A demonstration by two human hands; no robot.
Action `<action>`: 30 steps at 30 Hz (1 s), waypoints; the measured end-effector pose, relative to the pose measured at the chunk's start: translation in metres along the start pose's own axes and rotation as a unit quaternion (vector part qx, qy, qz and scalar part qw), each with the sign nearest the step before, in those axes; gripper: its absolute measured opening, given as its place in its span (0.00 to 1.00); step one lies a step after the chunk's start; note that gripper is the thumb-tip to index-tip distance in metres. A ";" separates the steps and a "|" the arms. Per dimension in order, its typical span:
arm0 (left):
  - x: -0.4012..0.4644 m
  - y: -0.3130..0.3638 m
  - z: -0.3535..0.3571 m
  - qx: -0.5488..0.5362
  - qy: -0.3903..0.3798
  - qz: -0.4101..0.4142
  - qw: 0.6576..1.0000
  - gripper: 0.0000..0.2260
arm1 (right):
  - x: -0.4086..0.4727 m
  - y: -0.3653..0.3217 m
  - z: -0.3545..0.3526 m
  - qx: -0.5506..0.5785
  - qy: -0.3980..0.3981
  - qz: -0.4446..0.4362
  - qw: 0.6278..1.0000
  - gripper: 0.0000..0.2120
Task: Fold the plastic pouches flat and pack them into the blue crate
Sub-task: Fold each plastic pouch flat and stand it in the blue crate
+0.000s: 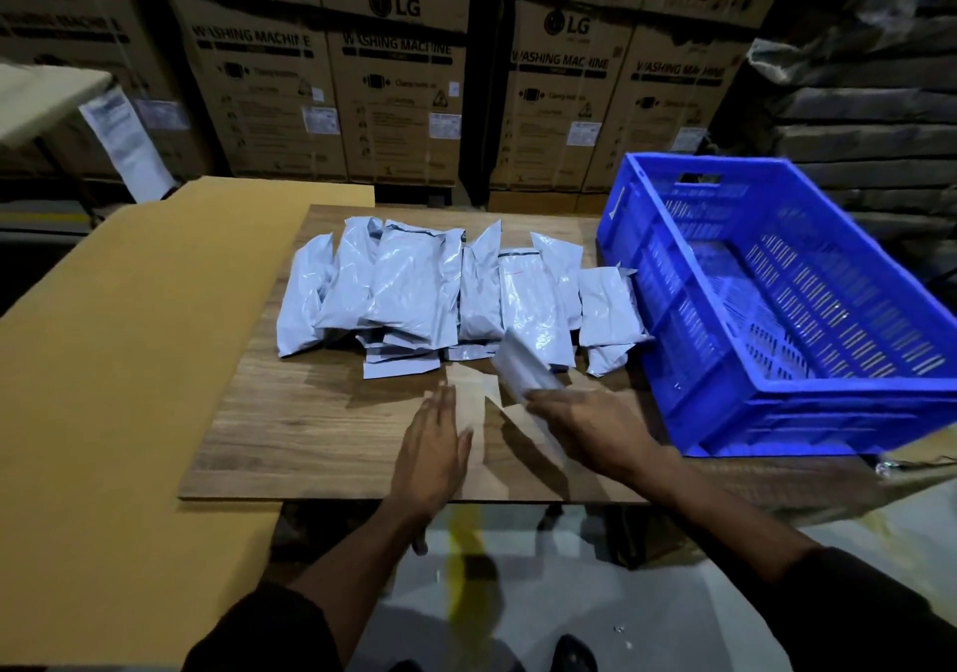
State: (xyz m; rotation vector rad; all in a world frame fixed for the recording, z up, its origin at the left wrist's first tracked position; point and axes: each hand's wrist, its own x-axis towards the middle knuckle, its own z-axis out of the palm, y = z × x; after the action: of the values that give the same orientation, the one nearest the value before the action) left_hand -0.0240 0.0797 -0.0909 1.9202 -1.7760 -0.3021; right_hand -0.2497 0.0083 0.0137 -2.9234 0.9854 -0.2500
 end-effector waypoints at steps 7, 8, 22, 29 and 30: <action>-0.003 0.040 0.034 0.132 -0.093 0.084 0.983 0.25 | -0.009 0.034 -0.079 0.154 0.230 0.092 0.956 0.14; -0.001 0.045 0.037 0.134 -0.096 0.095 0.982 0.25 | -0.010 0.040 -0.095 0.150 0.248 0.094 0.953 0.13; 0.021 0.121 0.082 0.145 -0.092 0.016 0.985 0.26 | -0.041 0.228 -0.187 -0.030 0.174 0.301 0.937 0.14; 0.024 0.126 0.096 0.131 -0.045 -0.004 0.990 0.25 | -0.041 0.278 -0.124 -0.059 -0.109 0.315 0.941 0.21; 0.023 0.126 0.097 0.132 -0.033 0.000 0.991 0.25 | -0.039 0.281 -0.117 -0.066 -0.127 0.307 0.941 0.21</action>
State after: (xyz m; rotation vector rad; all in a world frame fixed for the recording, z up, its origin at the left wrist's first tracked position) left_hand -0.1774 0.0339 -0.1067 2.1129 -1.9393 -0.1361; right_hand -0.4678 -0.1904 0.0970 -2.4824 1.8294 0.2235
